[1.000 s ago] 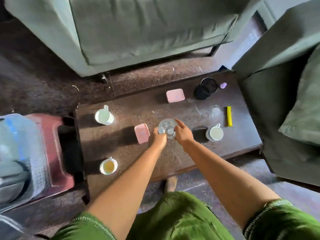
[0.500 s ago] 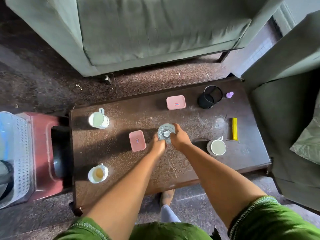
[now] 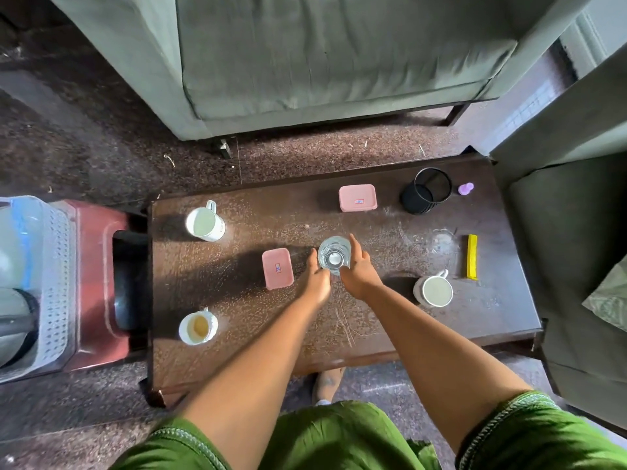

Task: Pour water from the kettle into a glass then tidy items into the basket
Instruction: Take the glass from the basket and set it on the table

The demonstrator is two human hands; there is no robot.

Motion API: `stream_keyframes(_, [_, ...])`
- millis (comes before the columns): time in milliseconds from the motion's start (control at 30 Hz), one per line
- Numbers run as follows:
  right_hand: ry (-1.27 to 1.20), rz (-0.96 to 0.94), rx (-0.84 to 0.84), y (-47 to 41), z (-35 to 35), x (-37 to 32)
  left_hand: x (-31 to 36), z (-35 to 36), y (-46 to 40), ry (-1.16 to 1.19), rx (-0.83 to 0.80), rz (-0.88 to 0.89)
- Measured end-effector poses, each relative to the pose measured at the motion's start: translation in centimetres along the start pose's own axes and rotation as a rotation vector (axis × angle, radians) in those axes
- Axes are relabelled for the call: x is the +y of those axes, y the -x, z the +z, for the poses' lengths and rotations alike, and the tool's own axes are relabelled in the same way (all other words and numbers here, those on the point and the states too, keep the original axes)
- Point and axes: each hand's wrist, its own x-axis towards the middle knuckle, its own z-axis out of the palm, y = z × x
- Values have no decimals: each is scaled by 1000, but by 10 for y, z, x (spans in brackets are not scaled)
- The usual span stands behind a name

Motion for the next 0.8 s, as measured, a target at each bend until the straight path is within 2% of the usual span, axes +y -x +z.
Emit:
stream_keyframes(300, [-33,-2,149,15,6,-3,6,-6,12,-291,73,74])
stream_keyframes(433, [81,2,222,29,10,-18,5,-22,20,-377,142,154])
stream_keyframes(533, [161,9,235,48,14,-37,13,-38,37,-430,257,173])
stream_keyframes(633, [244,-19,238,67,21,-59,18,-56,59,-402,367,238])
stream_keyframes(800, [383,-130,206,97,38,-108,20,-100,73,-175,488,256])
